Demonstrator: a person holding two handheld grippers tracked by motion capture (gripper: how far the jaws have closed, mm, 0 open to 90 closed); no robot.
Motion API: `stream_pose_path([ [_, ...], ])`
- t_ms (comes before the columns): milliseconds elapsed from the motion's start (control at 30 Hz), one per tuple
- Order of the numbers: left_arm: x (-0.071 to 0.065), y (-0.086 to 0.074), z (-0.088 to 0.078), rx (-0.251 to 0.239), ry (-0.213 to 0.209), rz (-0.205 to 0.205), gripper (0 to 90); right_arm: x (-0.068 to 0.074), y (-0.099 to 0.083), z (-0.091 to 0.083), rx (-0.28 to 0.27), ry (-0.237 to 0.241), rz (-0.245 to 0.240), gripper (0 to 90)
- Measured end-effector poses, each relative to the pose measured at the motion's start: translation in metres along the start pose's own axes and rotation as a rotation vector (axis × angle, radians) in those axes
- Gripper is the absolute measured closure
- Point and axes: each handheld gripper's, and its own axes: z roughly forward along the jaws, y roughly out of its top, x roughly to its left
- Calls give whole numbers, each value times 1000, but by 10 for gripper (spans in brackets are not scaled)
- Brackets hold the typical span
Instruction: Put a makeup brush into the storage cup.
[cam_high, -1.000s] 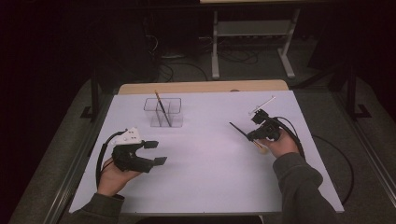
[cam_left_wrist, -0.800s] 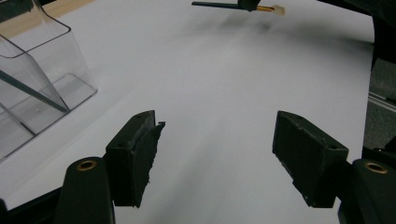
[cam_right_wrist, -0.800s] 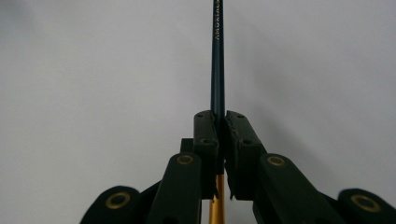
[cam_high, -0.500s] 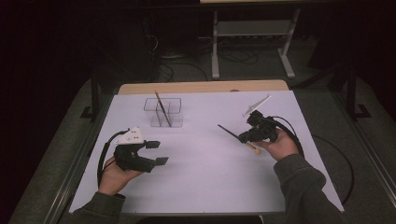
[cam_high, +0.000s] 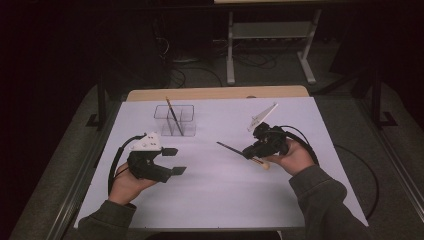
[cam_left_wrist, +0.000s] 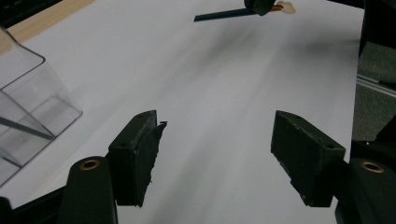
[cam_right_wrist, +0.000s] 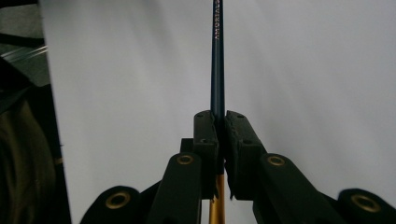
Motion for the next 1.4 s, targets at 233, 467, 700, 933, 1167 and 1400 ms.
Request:
stream_pose_path([
  [233,-4,12,1,16,-21,34,330,16,11,3,-11,67,-78,827],
  [467,-8,20,0,14,-65,59,346,29,18,4,-10,102,-119,827],
  [700,-14,29,1,22,-95,87,369,42,26,10,-5,142,-161,827],
  [933,-18,37,6,43,-135,122,436,53,33,13,1,172,-202,827],
  [1167,-20,40,13,86,-192,153,470,61,39,18,21,188,-239,827],
  [1400,-21,39,19,130,-251,159,524,71,46,20,30,205,-277,827],
])
